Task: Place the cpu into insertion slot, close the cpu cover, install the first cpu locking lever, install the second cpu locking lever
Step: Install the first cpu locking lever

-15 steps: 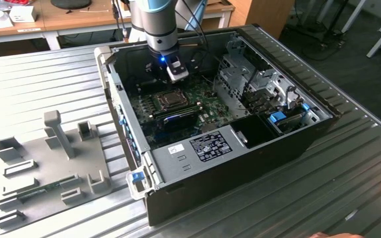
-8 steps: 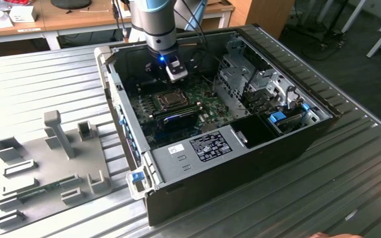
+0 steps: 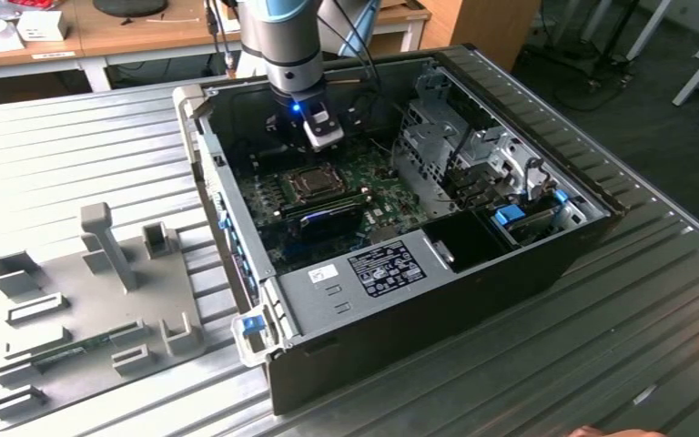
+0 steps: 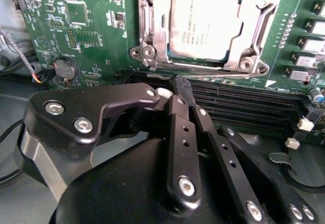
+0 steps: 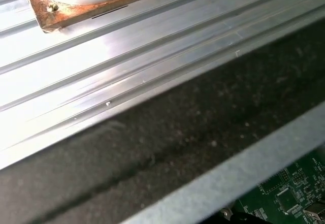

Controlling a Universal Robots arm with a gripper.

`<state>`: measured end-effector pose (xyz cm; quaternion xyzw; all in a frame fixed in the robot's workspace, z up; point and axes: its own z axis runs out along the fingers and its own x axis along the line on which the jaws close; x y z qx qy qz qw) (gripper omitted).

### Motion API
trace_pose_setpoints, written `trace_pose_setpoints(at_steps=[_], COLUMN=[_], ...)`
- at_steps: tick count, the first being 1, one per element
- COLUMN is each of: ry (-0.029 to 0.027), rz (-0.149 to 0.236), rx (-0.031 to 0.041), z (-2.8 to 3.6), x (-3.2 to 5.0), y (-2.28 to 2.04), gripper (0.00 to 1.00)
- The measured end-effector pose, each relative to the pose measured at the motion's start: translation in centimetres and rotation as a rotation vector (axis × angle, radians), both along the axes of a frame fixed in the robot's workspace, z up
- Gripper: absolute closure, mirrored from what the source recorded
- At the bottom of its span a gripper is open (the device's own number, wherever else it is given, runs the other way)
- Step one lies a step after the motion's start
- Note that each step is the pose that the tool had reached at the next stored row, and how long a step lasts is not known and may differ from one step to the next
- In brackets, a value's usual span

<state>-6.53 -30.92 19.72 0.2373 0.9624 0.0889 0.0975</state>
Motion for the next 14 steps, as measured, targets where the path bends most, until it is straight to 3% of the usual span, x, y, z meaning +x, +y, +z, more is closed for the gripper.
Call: trace_pose_setpoints(at_steps=[4, 6, 14], ry=[-0.0004, -0.0038, -0.0039], rz=[0.000, 0.000, 0.000], rx=[-0.0034, -0.0060, -0.0061], z=[-0.01, -0.16, -0.19], x=[0.00, 0.00, 0.00], y=[-0.03, -0.06, -0.20], gripper=[0.89, 0.89, 0.89])
